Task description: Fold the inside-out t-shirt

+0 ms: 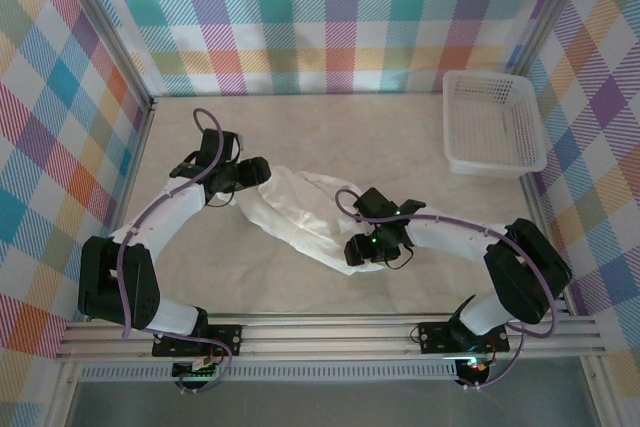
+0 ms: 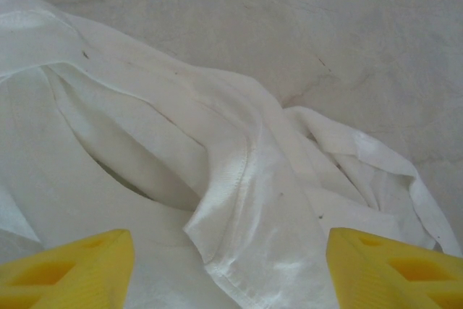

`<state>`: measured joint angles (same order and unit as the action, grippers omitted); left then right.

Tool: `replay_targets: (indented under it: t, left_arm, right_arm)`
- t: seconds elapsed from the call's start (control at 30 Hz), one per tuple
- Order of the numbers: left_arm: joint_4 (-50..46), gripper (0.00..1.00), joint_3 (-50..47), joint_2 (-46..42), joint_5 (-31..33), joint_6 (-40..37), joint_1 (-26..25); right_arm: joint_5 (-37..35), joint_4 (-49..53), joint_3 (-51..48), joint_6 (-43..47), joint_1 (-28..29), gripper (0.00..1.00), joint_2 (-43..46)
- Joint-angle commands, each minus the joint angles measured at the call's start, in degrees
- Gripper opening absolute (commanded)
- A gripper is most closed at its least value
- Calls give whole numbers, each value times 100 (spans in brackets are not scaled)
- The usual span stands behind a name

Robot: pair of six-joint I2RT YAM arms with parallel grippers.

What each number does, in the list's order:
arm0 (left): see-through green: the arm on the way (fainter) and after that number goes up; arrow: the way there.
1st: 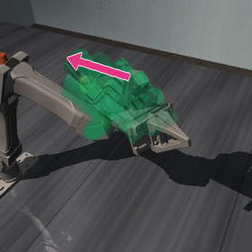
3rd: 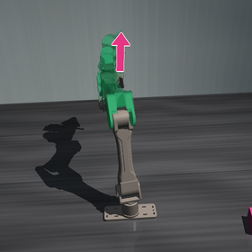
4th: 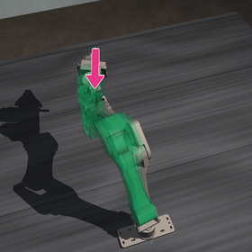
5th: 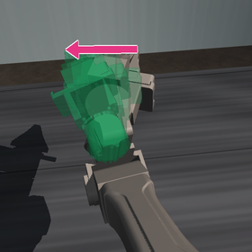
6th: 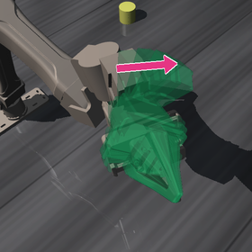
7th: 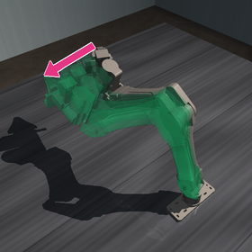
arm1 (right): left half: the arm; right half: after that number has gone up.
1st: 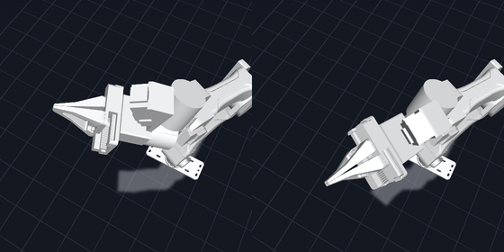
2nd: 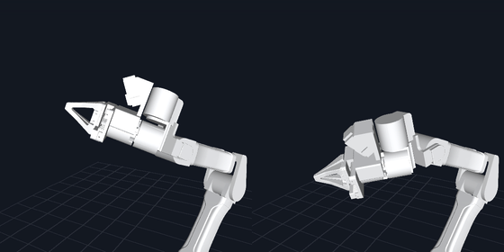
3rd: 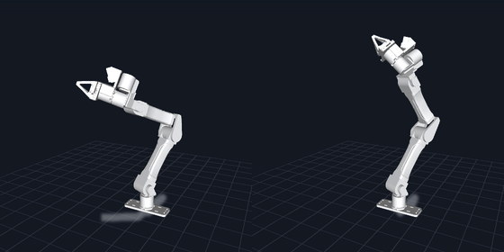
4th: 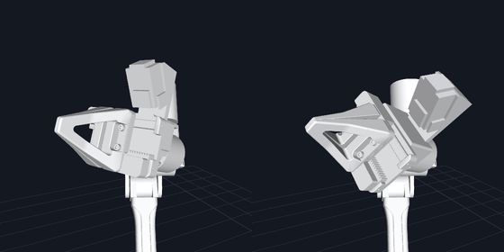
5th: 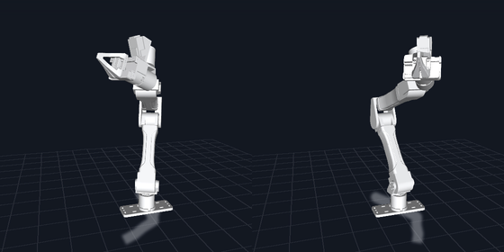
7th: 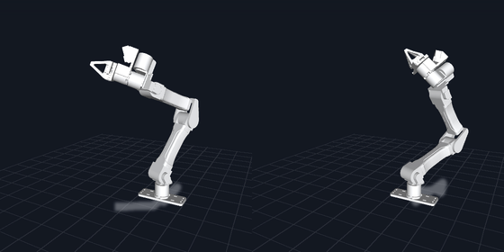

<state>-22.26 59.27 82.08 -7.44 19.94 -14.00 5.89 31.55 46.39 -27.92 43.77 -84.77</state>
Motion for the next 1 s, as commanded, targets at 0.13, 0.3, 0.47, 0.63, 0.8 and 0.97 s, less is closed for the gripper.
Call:
replay_targets:
  t: [0.13,0.3,0.47,0.63,0.8,0.97]
  left_arm:
    - [42,71,152,118,11,7,-90]
    - [-37,72,262,159,53,-34,-129]
    - [-24,72,178,150,94,-27,-138]
    - [14,73,182,222,72,0,-155]
    - [40,73,191,262,61,-24,-169]
    - [123,73,234,322,-56,-86,-213]
  right_arm:
    - [1897,-946,-595,-21,-799,65,443]
    - [2441,-1371,-559,-167,-1046,62,367]
    - [2650,-1550,-633,-177,-1140,61,390]
    - [2486,-1469,-815,-281,-1308,62,445]
    - [2266,-1392,-1255,-474,-1686,69,846]
    - [3116,-2096,-1402,-670,-1898,73,625]
